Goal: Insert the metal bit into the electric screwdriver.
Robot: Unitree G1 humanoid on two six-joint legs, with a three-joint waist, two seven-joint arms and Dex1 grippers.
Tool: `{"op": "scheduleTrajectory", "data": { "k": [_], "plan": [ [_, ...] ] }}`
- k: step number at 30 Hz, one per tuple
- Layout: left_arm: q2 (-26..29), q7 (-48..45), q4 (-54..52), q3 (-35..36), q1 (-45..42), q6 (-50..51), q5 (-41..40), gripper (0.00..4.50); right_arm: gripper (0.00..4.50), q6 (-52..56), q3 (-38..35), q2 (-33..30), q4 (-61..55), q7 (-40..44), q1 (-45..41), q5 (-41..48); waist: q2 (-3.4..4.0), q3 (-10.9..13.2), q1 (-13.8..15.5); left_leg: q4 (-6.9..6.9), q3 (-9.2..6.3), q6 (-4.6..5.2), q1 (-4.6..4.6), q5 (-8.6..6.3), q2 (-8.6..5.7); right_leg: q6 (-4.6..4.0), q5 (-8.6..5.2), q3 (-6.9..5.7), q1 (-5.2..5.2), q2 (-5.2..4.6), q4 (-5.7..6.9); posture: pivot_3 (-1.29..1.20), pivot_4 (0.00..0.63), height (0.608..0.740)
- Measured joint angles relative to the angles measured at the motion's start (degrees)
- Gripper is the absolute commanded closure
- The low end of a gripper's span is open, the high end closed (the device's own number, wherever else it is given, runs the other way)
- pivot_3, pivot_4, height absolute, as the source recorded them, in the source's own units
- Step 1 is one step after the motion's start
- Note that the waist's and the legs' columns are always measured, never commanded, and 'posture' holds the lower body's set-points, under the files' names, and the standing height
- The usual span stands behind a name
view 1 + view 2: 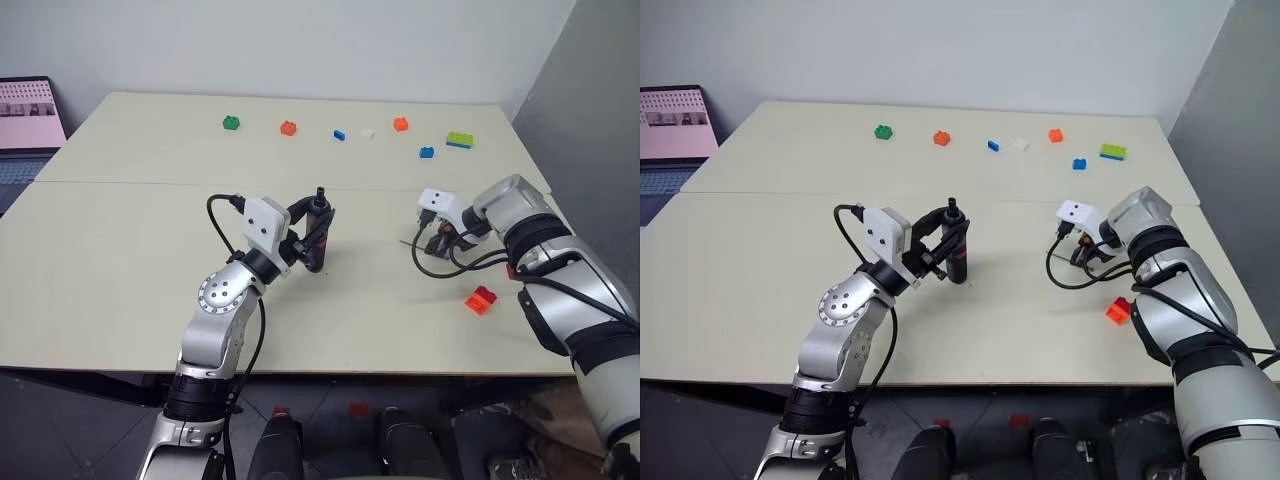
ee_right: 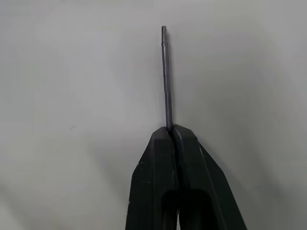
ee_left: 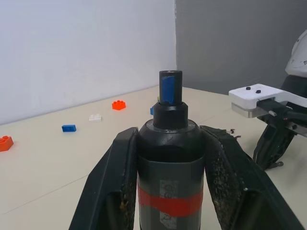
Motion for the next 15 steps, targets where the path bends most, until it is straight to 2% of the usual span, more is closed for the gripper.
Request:
{"op": "scheduleTrajectory", "data": {
  "k": [3, 8, 12, 15],
  "plan": [
    [0.0, 0.0, -0.1, 0.0, 0.1, -0.1, 0.0, 2.88, 4.5, 1.2, -2.8, 0.0, 0.0, -0.1, 0.1, 0.9, 0.02, 0.0, -0.2, -0.01, 0.0, 0.0, -0.02, 0.0, 0.0, 0.02, 0.01, 0.0, -0.01, 0.0, -0.01, 0.0, 0.15, 0.74],
    [-0.8, 0.2, -0.9, -0.2, 0.1, 0.5, 0.0, 2.88, 4.5, 3.1, -12.7, -2.4, -5.6, -1.4, 0.2, 6.8, 0.25, 0.2, -0.3, -0.03, 0.0, 0.0, -0.08, 0.0, -0.01, 0.05, 0.02, 0.0, -0.04, 0.0, -0.03, 0.0, 0.15, 0.74],
    [-2.4, 0.2, -1.3, -1.0, -0.6, 2.4, -0.7, 2.88, 4.5, 8.4, -20.2, -6.2, -22.4, -1.8, 5.3, 12.8, 0.25, 0.2, 0.1, -0.09, -0.06, -0.01, -0.15, -0.01, -0.03, 0.13, -0.04, -0.03, -0.04, -0.01, -0.09, 0.0, 0.15, 0.74],
    [-3.4, 0.0, -2.0, -2.3, -2.1, 4.2, -1.7, 2.88, 4.5, 16.0, -27.2, -7.8, -42.6, -3.6, 16.4, 19.2, 0.25, 0.2, 0.7, -0.11, -0.1, -0.03, -0.21, -0.03, -0.03, 0.14, -0.06, -0.05, -0.07, -0.01, -0.09, 0.0, 0.15, 0.74]
  ]
}}
